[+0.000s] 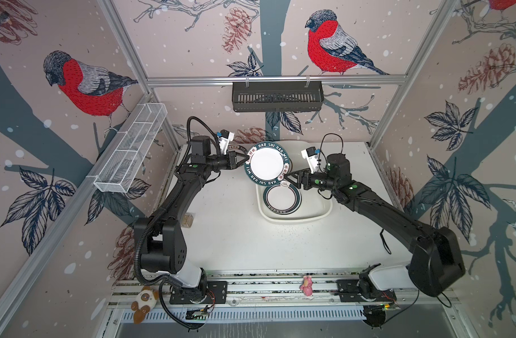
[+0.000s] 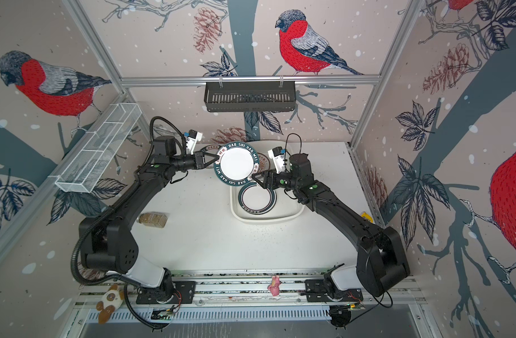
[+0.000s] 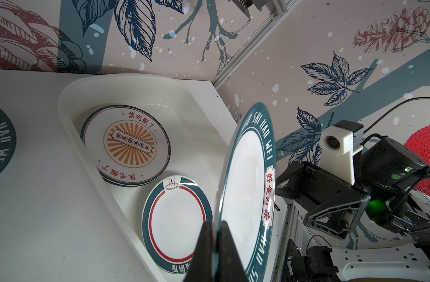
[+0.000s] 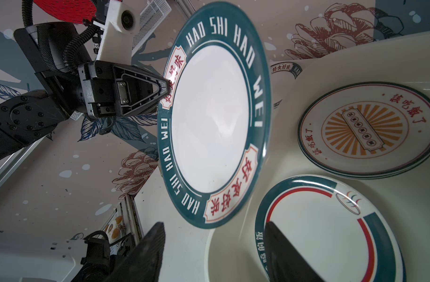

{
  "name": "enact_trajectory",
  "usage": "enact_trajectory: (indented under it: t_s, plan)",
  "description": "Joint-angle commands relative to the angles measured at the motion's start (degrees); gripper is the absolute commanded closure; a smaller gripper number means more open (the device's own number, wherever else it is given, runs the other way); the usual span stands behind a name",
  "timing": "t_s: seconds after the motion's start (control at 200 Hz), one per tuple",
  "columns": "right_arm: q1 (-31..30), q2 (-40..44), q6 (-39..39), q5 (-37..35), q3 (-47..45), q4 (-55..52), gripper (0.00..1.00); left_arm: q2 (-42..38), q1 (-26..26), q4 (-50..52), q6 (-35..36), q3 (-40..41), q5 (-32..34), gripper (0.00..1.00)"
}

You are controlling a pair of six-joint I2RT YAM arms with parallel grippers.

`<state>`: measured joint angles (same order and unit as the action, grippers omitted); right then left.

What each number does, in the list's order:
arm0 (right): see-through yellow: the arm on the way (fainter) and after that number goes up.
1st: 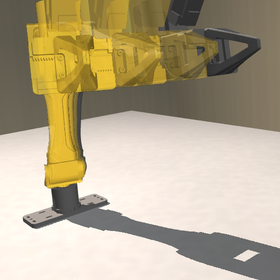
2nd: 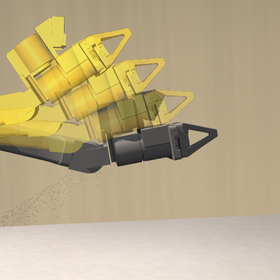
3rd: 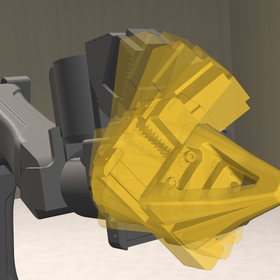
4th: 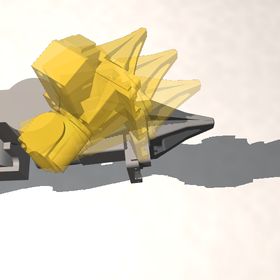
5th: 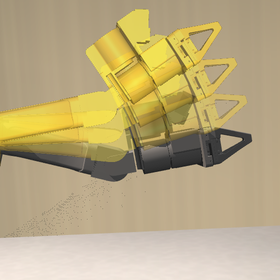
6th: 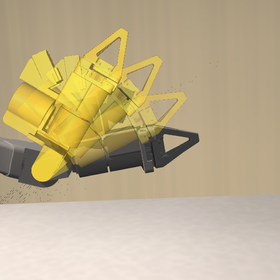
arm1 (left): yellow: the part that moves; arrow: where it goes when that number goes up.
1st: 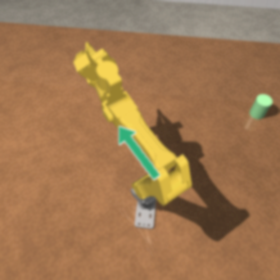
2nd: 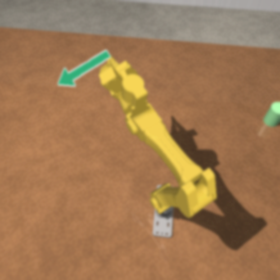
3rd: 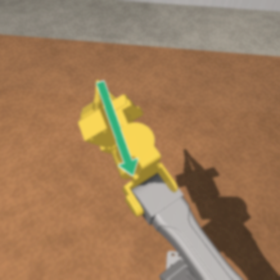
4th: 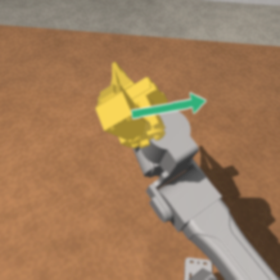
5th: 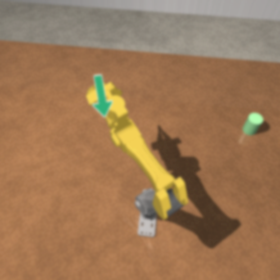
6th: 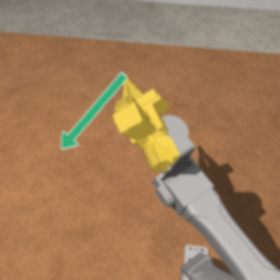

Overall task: Place the plates into the plastic bin on the countertop
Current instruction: Place the plate in the plastic bin.

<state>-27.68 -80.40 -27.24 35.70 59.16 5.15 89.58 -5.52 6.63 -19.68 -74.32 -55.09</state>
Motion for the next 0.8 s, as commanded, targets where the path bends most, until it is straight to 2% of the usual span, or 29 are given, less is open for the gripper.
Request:
enact_trajectory:
  t_s: [0.0, 0.39, 0.79]
  plan:
    - [0.0, -0.5, -0.7, -0.1, 0.8, 2.6, 0.37, -0.8, -0.5, -2.7, -0.6, 0.0, -2.4, 1.00]
    - [0.6, -0.7, -4.6, 1.6, -1.6, 8.5, 0.55, -3.6, -1.2, -4.4, -0.9, 1.8, -2.8, 1.00]
    - [2.2, -0.9, -9.6, 6.2, -4.3, 15.8, 0.62, -4.9, -2.1, -2.7, 1.6, 2.2, -1.3, 1.00]
